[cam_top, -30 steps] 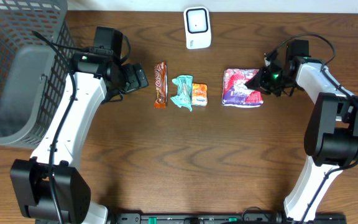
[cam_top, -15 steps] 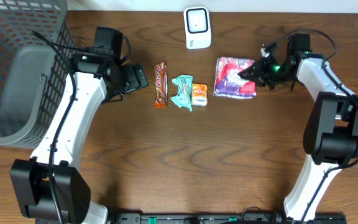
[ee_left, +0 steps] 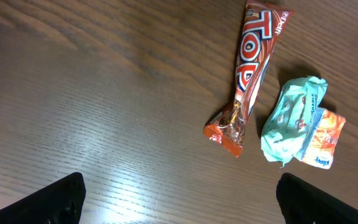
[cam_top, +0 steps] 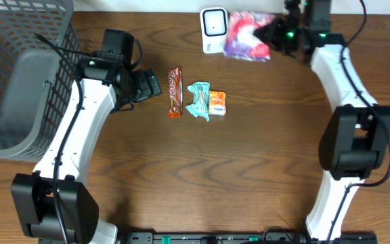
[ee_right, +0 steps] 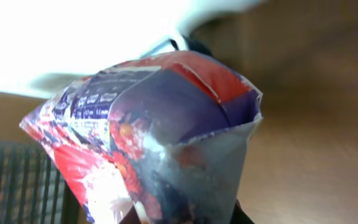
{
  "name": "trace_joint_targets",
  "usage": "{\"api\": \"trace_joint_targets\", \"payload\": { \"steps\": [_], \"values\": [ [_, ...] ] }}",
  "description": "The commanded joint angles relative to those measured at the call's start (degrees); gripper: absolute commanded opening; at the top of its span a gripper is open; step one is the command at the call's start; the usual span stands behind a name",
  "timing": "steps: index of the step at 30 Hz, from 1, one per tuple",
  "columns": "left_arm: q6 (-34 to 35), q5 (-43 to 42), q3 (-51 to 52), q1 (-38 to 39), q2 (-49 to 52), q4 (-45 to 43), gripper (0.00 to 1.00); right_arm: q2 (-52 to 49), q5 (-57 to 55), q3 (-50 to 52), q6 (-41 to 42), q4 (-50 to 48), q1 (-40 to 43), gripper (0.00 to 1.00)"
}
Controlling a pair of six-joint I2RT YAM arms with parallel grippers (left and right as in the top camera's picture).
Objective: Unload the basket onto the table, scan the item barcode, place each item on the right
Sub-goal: 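Grasp the purple-red pack with the right gripper and lift it, then carry the pack right and drop it at the table's right edge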
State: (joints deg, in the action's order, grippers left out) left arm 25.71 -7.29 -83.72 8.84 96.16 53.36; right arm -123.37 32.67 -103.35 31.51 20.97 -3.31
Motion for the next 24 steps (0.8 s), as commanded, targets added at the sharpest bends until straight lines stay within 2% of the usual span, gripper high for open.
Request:
{"api": "trace_joint_targets", "payload": {
  "steps": [1, 6, 11, 24],
  "values": [
    [0.11, 0.72, -0.50, -0.04, 0.02, 0.13, 0.98, -0.81, -11.61, -1.29, 9.60, -7.06, -4.04, 0.01],
    [0.09, 0.72, -0.50, -0.04, 0.02, 0.13, 0.98, -2.54, -16.33, -1.29, 14.03, -18.43, -6.97, 0.01],
    [0.09, 0.72, -0.50, -0.04, 0.02, 0.13, 0.98, -7.28, -16.68, -1.29, 22.64, -26.38, -8.20, 0.01],
    [0.09, 0.72, -0.50, -0.04, 0.02, 0.13, 0.98, -9.62, -11.37, -3.54, 23.12, -28.06, -8.24, 0.01]
  ]
}}
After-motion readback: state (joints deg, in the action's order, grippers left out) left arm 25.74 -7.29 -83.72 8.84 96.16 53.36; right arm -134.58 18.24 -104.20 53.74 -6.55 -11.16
